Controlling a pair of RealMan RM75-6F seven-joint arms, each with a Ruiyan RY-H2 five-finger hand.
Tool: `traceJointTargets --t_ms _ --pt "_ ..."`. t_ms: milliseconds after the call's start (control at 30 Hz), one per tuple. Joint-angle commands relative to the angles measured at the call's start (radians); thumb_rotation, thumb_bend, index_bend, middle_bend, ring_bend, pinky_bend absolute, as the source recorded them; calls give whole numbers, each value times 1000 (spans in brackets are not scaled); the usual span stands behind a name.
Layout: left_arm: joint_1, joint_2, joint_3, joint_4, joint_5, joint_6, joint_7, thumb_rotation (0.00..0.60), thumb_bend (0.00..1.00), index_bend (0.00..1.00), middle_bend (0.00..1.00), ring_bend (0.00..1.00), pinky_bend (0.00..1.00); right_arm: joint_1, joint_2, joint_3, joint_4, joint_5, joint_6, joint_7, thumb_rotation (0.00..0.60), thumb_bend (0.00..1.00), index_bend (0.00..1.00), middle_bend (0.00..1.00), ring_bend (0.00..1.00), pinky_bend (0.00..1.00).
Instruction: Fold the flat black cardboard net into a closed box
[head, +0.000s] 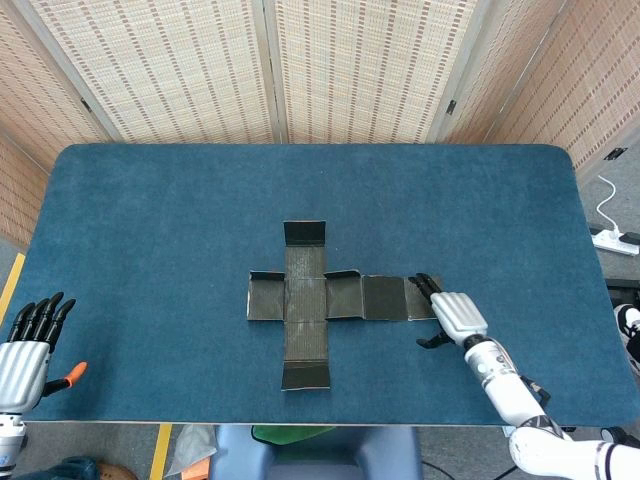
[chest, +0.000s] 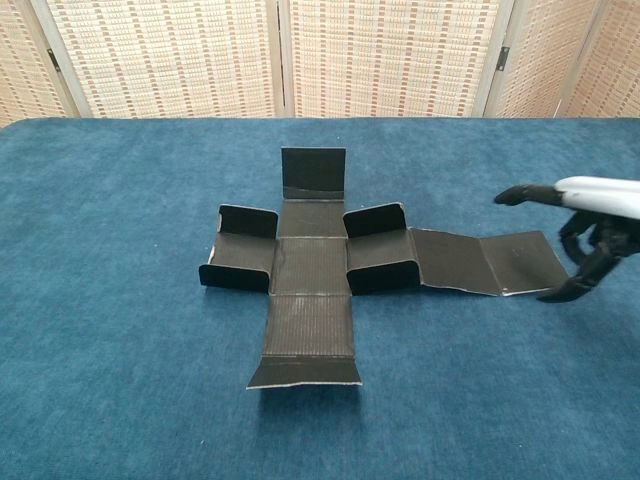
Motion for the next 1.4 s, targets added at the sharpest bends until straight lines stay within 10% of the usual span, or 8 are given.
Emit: traceJointTargets --t_ms 33,1167,1400 --pt "0 -2 2 7 0 -2 -4 600 197 0 0 0 34 97 -81 9 50 143 0 -115 600 111 0 0 674 958" --pt "-8 -20 1 51 -23 -39 -25 600 197 0 0 0 34 421 -280 -34 287 615 0 -369 600 135 7 33 677 958" --pt "-30 -32 -14 75 -21 -54 -57 600 198 3 0 0 41 435 -272 -35 262 607 22 -367 600 193 454 264 706 970"
